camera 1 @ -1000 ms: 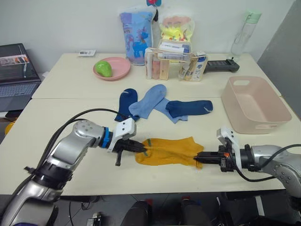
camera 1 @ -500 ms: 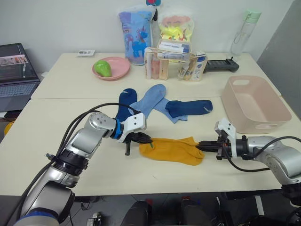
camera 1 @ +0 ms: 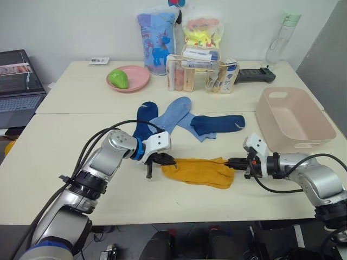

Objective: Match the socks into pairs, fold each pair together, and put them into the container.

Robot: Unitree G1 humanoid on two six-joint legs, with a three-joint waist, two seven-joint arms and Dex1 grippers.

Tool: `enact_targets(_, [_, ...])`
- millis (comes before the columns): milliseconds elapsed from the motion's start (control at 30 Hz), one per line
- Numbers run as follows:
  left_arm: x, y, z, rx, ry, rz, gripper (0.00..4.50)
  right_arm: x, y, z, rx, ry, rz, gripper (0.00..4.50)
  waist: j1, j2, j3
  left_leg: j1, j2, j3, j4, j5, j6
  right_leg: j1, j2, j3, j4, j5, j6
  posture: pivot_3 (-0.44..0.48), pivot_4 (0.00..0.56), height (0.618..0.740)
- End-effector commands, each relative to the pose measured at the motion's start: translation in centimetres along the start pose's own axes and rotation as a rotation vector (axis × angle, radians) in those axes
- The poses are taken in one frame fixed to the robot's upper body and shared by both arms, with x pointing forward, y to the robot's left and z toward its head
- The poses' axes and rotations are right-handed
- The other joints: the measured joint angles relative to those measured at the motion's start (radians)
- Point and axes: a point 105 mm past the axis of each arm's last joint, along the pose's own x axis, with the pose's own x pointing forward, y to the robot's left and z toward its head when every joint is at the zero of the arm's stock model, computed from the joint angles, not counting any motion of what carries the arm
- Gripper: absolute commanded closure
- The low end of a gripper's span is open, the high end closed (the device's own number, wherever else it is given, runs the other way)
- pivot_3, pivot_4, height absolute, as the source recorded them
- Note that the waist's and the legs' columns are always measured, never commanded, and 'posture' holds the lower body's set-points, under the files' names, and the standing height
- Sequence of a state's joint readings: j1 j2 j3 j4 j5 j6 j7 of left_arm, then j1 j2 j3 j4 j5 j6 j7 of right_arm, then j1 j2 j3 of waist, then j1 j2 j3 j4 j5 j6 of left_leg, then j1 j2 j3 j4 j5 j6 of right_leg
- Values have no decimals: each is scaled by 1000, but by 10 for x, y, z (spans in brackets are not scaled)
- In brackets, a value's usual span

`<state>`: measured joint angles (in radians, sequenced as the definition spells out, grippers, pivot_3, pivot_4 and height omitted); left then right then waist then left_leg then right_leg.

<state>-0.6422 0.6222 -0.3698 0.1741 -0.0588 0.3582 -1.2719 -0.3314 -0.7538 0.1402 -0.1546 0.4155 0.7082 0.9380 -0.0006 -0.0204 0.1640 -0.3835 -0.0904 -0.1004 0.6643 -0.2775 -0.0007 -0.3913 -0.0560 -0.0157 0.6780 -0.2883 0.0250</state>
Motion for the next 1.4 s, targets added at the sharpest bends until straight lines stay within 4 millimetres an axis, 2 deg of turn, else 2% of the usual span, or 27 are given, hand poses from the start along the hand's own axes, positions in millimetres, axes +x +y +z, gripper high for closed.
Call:
enact_targets(33, [0, 4, 9, 40, -31, 29, 4079, -6, -1, 11, -37, -35, -1, 3814, 0, 0, 0, 0, 0, 0, 0, 0, 0, 0, 0, 0, 0, 0, 0, 0, 150, 740])
enact_targets(267, [-19, 21, 20, 73, -115, 124, 2042, -28, -13, 39, -103, -119, -91, 1408, 0, 0, 0, 0, 0, 0, 0, 0, 0, 0, 0, 0, 0, 0, 0, 0, 150, 740])
enact_targets(400, [-29, 32, 35, 115, -217, 216, 772, -34, -6, 58, -126, -186, -84, 1401, 0, 0, 0, 0, 0, 0, 0, 0, 0, 0, 0, 0, 0, 0, 0, 0, 150, 740])
enact_targets(433, [-32, 34, 46, 121, -271, 230, 483, -33, 0, 67, -145, -216, -70, 1401, 0, 0, 0, 0, 0, 0, 0, 0, 0, 0, 0, 0, 0, 0, 0, 0, 150, 740])
enact_targets(533, [-34, 25, 65, 135, -379, 185, 483, -26, 14, 78, -185, -252, -39, 1401, 0, 0, 0, 0, 0, 0, 0, 0, 0, 0, 0, 0, 0, 0, 0, 0, 150, 740])
enact_targets(567, [-30, 17, 67, 134, -393, 141, 463, -19, 18, 76, -200, -252, -37, 1586, 0, 0, 0, 0, 0, 0, 0, 0, 0, 0, 0, 0, 0, 0, 0, 0, 150, 740])
enact_targets(633, [-21, 1, 66, 140, -411, 73, 870, -4, 24, 67, -223, -240, -37, 1999, -2, 0, 0, 0, 0, 0, 0, 0, 0, 0, 0, 0, 0, 0, 0, 0, 150, 740])
enact_targets(700, [-15, -9, 63, 142, -417, 46, 1352, 9, 23, 58, -271, -220, -78, 2665, -2, 0, 0, 0, 0, 0, 0, 0, 0, 0, 0, 1, 0, 0, 0, 0, 150, 740])
enact_targets(867, [-1, -16, 26, 134, -290, 74, 2962, 26, 19, 18, -267, -135, -122, 4450, -1, 0, 0, 1, 0, 0, 0, 0, 0, 0, 0, 1, 1, 0, 0, 0, 150, 740])
enact_targets(1000, [-2, -13, -9, 116, -174, 122, 4303, 23, 20, -8, -232, -79, -130, 4500, 0, 0, 0, 1, 0, 0, 0, 0, 0, 0, 0, 1, 1, 0, 0, 0, 150, 740])
enact_targets(1033, [-3, -13, -17, 113, -149, 126, 4480, 21, 21, -14, -224, -68, -129, 4500, 0, 0, 0, 1, 0, 0, 0, 0, 0, -1, 0, 1, 1, 0, 0, 0, 150, 740])
enact_targets(1200, [-9, -14, -32, 91, -128, 128, 4480, 7, 18, -23, -211, -42, -139, 4500, 2, 1, 0, 2, 0, 0, 0, 0, 0, 1, 0, 1, 0, 0, 0, 0, 150, 740])
enact_targets(1267, [-10, -14, -29, 93, -151, 126, 4480, 2, 20, -22, -202, -46, -123, 4500, 3, 0, 0, 2, 0, 0, 0, 0, 0, 1, 0, 1, 0, 0, 0, 0, 150, 740])
enact_targets(1400, [-10, -16, -15, 88, -230, 118, 4480, -6, 27, -4, -152, -120, -93, 4500, 1, 0, 0, 2, 0, 0, 0, 0, 0, 1, 0, 1, 0, 0, 0, 0, 150, 740])
